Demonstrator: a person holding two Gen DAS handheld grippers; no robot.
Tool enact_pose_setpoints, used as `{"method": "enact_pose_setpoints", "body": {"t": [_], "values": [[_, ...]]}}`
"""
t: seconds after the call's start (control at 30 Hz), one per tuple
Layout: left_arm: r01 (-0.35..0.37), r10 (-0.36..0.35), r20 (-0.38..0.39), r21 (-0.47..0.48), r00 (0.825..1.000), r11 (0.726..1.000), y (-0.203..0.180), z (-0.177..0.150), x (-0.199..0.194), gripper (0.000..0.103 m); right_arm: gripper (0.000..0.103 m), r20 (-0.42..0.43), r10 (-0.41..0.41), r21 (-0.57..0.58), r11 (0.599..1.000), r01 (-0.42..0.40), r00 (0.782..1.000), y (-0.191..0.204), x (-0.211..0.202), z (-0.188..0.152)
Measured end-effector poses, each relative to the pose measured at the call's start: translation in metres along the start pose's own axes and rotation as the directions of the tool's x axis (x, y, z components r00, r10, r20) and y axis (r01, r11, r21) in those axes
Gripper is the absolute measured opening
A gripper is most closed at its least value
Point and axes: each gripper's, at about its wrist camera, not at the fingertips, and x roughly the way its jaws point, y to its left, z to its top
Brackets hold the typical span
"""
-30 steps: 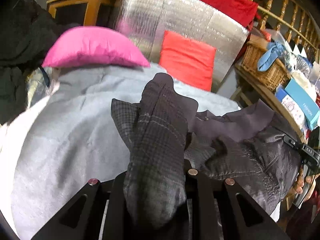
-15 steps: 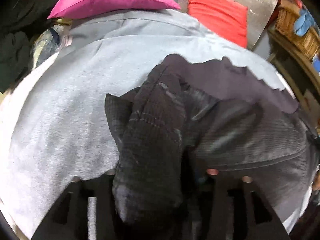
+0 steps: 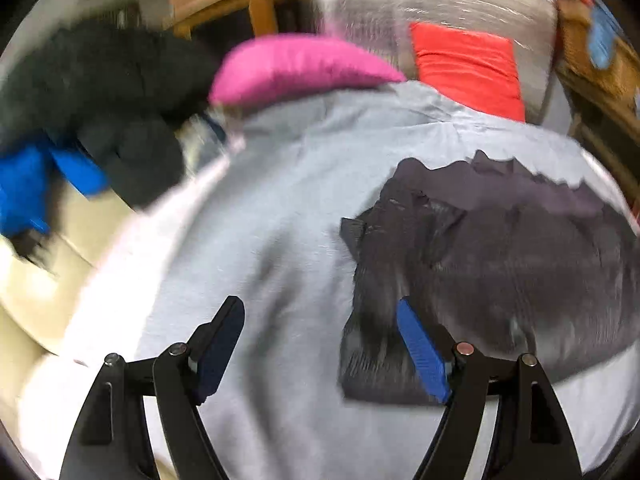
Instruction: Fold large clothes
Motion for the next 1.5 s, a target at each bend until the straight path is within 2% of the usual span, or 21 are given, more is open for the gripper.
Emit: {"method": "enact_pose_setpoints", "body": {"t": [0.07, 0.17, 0.27, 0.33, 0.47, 0.6, 0.7, 0.83, 0.93, 1.27, 1.5], "values": [[-0.043, 0.040, 0.054, 0.049, 0.998, 0.998, -0.007, -0.009, -0.037, 0.082, 0.068, 0.031, -0.035, -0.079, 0.996, 0.037, 0.999, 0.028, -0.029, -0.013], [-0.053, 0.046, 0.113, 0.060, 0.992, 0.997, -0.016, -0.023, -0.085, 0.083, 0.068, 0.070, -0.110, -0.201, 0.972, 0.122, 0.991, 0.077, -0.063, -0.043], [-0.043, 0.037, 0.179, 0.028, 0.983, 0.999, -0.018, -0.033, -0.128, 0.092, 0.071, 0.090, -0.113, -0.276, 0.952, 0.134, 0.990, 0.113, -0.085, -0.077], [-0.038, 0.034, 0.220, 0.015, 0.975, 0.999, -0.020, -0.037, -0.151, 0.093, 0.072, 0.112, -0.106, -0.317, 0.939, 0.136, 0.988, 0.135, -0.099, -0.102], [-0.066, 0.060, 0.299, 0.010, 0.952, 0.998, -0.025, -0.050, -0.193, 0.095, 0.072, 0.153, -0.145, -0.386, 0.902, 0.195, 0.977, 0.165, -0.107, -0.141], [-0.032, 0.037, 0.321, -0.021, 0.946, 0.999, -0.021, -0.057, -0.220, 0.095, 0.072, 0.202, -0.167, -0.409, 0.881, 0.238, 0.965, 0.185, -0.118, -0.170], [-0.039, 0.049, 0.356, -0.036, 0.933, 0.999, -0.019, -0.060, -0.237, 0.095, 0.072, 0.272, -0.190, -0.435, 0.850, 0.297, 0.943, 0.204, -0.133, -0.190], [-0.050, 0.063, 0.406, -0.042, 0.912, 0.998, -0.019, -0.066, -0.268, 0.095, 0.072, 0.335, -0.179, -0.467, 0.821, 0.328, 0.925, 0.227, -0.153, -0.214], [-0.024, 0.044, 0.419, -0.051, 0.907, 0.998, -0.015, -0.071, -0.286, 0.095, 0.072, 0.373, -0.166, -0.468, 0.816, 0.340, 0.913, 0.240, -0.168, -0.229], [0.018, 0.002, 0.468, -0.037, 0.883, 0.999, -0.005, -0.089, -0.329, 0.095, 0.072, 0.407, -0.144, -0.484, 0.804, 0.346, 0.902, 0.267, -0.182, -0.267], [0.011, -0.006, 0.497, -0.008, 0.868, 1.000, -0.007, -0.100, -0.349, 0.095, 0.072, 0.417, -0.135, -0.478, 0.809, 0.343, 0.899, 0.276, -0.193, -0.274]]}}
